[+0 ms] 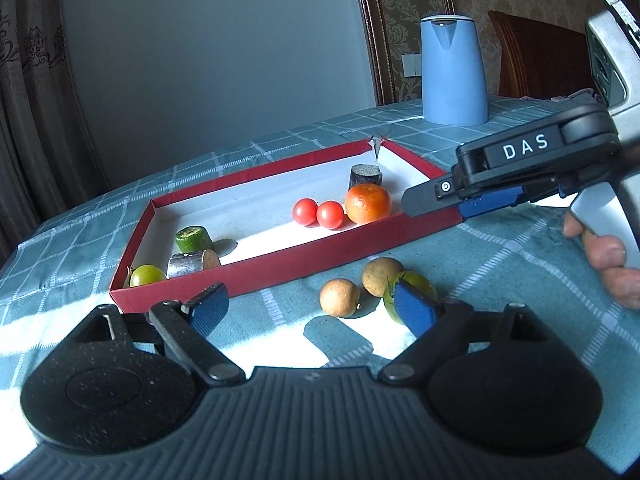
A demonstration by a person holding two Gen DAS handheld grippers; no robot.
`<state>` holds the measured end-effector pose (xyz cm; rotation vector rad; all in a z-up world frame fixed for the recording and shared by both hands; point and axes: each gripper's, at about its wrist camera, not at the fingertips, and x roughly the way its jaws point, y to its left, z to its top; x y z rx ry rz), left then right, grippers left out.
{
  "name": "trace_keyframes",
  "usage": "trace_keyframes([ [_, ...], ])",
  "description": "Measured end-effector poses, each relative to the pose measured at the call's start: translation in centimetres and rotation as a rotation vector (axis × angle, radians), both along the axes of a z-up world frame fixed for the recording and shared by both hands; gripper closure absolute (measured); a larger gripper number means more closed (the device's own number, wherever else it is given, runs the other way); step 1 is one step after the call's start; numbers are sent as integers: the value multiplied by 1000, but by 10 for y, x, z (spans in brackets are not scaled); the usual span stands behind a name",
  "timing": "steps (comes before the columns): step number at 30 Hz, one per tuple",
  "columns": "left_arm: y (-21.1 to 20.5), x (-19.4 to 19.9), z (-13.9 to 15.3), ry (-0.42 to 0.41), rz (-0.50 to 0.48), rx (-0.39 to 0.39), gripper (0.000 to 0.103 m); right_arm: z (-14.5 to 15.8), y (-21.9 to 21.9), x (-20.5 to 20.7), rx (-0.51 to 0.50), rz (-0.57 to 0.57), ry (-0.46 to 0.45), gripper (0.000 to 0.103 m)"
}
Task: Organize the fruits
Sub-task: 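Move the left gripper back over the brown fruits beside the tray, then grasp the brown kiwi with the left gripper and drop it into the tray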
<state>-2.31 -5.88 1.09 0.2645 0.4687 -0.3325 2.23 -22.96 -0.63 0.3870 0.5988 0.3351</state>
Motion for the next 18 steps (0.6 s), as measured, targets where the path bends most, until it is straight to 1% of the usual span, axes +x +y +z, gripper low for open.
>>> trace_keyframes([
  [2,-1,4,3,34,-9,-47,14,0,1,-1,-7,-4,-4,25],
  [3,1,6,5,60,-26,-88,15,0,2,-1,-13,-4,-5,25],
  [4,3,5,6,65,-34,-120,15,0,2,-1,-17,-4,-6,25],
  [5,4,2,8,50,-35,-130,15,0,2,-1,-18,-3,-7,25],
  [6,2,-3,9,20,-30,-112,14,0,2,-1,-19,-3,-7,25],
  [7,-1,-3,8,7,-12,-75,14,0,2,-1,-19,-4,-7,25],
  [8,-4,-1,6,11,0,-51,15,0,2,-2,-21,-4,-8,25],
  [9,-4,2,3,36,-9,-49,16,0,2,-2,-21,-3,-9,25],
  [10,-5,3,1,68,-40,-58,18,1,2,-3,-22,-5,-11,25],
  [11,-8,1,1,70,-69,-52,18,1,1,-3,-20,-10,-15,25],
  [12,-13,-6,1,33,-88,-25,18,1,0,-3,-15,-12,-14,25],
  [13,-17,-11,1,-6,-79,3,17,1,-1,-3,-6,-12,-11,25],
  [14,-19,-12,0,-23,-72,24,17,1,-2,-2,1,-13,-9,25],
  [15,-20,-11,-1,-17,-78,36,17,1,-3,-2,4,-19,-7,25],
  [17,-19,-4,-4,23,-90,39,22,2,-2,-3,-6,-27,-10,25],
  [18,-18,4,-7,47,-78,58,29,2,-2,-3,-12,-30,-15,25],
])
